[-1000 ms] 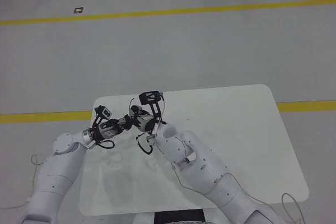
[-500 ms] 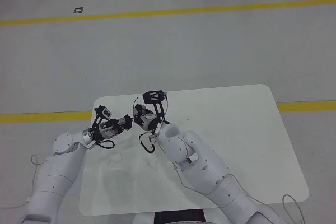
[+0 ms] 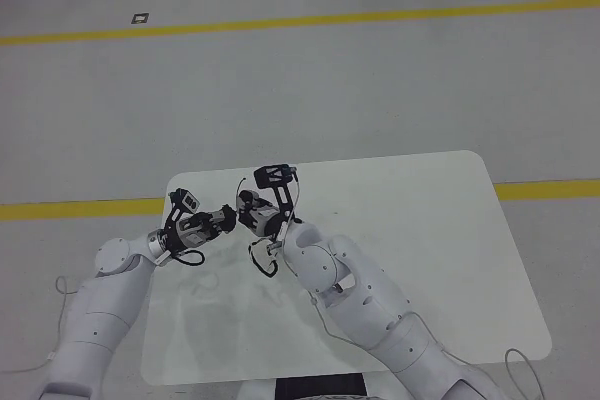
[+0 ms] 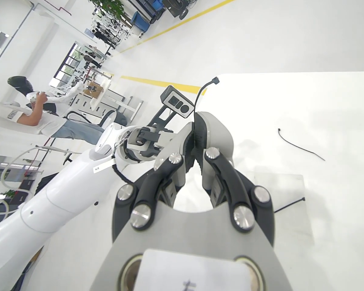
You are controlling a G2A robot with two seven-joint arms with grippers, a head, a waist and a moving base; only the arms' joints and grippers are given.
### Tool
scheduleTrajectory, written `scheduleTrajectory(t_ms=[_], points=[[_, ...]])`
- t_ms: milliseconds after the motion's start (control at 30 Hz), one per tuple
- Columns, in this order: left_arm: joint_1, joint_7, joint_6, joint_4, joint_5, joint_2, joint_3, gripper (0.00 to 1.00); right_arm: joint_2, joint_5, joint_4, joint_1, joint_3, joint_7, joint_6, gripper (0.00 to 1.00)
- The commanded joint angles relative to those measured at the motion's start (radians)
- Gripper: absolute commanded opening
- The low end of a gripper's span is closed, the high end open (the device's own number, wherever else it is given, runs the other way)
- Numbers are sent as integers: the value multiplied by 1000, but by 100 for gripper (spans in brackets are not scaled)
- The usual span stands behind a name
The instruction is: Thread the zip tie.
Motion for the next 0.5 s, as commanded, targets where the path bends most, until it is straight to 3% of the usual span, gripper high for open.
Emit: scheduleTrajectory(t_ms=[0, 467], points=[[0, 0, 0, 0, 0, 0, 0, 0, 0, -1, 3, 2, -3, 4, -2, 0], [0, 0, 0, 0, 0, 0, 0, 0, 3, -37, 13, 8, -12, 25, 27, 0]])
